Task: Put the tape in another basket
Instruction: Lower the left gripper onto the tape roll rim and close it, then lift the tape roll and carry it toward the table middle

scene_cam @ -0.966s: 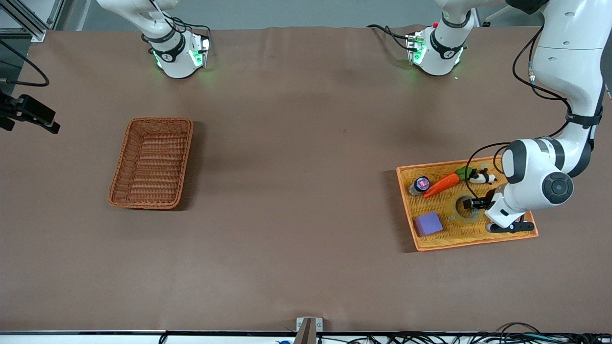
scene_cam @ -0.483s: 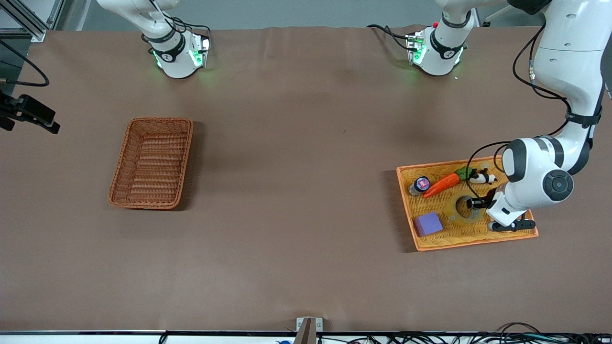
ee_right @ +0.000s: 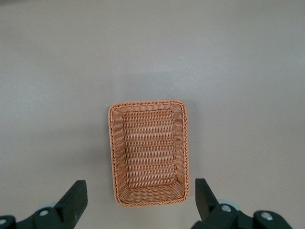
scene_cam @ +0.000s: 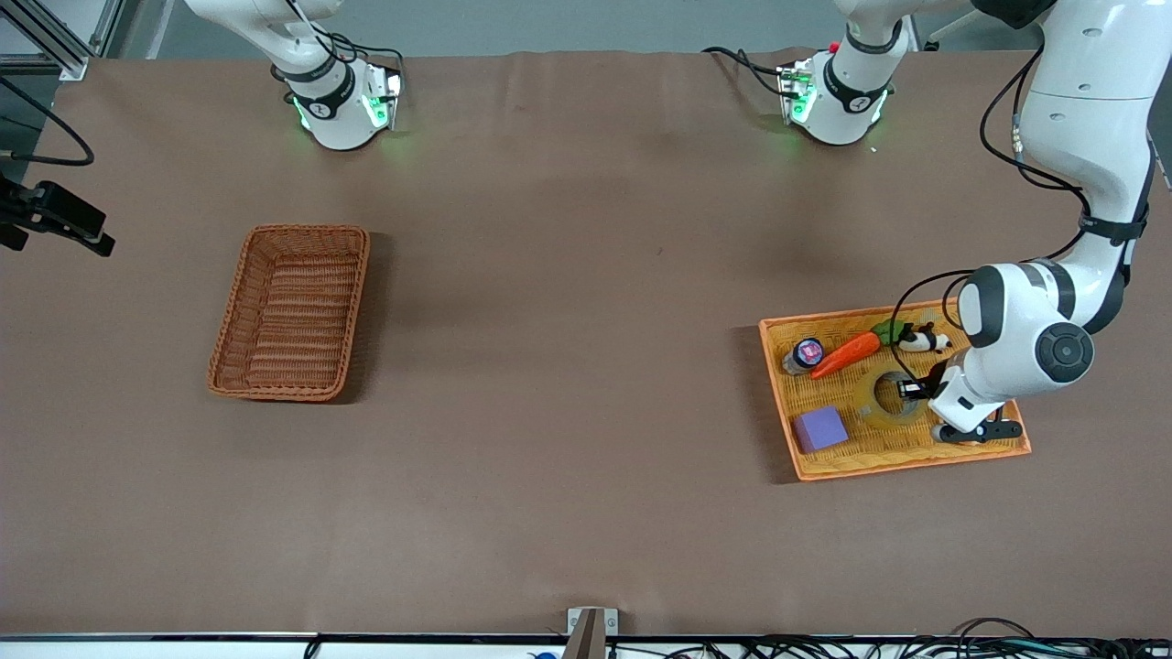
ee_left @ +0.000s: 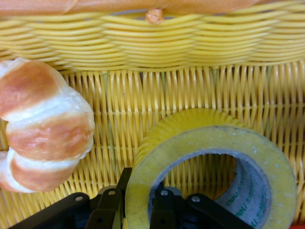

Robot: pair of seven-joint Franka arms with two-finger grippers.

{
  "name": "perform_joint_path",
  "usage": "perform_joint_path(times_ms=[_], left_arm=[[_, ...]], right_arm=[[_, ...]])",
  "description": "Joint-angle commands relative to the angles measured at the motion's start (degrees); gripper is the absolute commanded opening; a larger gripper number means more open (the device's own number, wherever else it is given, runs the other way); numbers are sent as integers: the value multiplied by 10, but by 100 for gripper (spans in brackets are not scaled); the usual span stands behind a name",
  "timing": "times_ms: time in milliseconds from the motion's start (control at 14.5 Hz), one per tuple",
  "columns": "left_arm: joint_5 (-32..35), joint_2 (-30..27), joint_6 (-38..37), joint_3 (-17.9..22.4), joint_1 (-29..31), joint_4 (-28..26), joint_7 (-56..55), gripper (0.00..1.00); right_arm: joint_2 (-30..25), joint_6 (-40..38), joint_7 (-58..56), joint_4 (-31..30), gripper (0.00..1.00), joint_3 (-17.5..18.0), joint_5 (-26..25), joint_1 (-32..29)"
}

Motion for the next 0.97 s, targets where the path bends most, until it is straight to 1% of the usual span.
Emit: perform_joint_path(times_ms=[0, 69, 138, 276, 345, 552, 690, 828, 897], left_arm=[[-2, -38, -7, -15, 0, 2, -1, 0], [1, -54, -36, -19, 0, 15, 2, 0], [4, -68, -92, -25, -2, 45, 4, 0], [4, -69, -203, -61, -2, 124, 2, 0], [5, -69, -236, -79, -4, 158, -3, 0], [11, -69, -247, -147, -5, 217, 1, 0], [10, -63, -247, -178, -26, 245, -5, 0], [11, -62, -247, -178, -87, 246, -9, 0], [11, -55, -245, -176, -113, 247, -29, 0]], right_arm=[[-10, 4, -7, -10, 100, 0, 13, -4], [-10, 4, -7, -10, 100, 0, 13, -4], [-9, 3, -7, -10, 100, -1, 13, -4], [-10, 3, -7, -10, 100, 0, 13, -4], [-10, 2, -7, -10, 100, 0, 13, -4], [-10, 1, -7, -10, 100, 0, 13, -5], [-10, 1, -7, -10, 100, 0, 13, -5], [-10, 0, -7, -10, 100, 0, 13, -5], [-10, 2, -7, -10, 100, -1, 13, -5]])
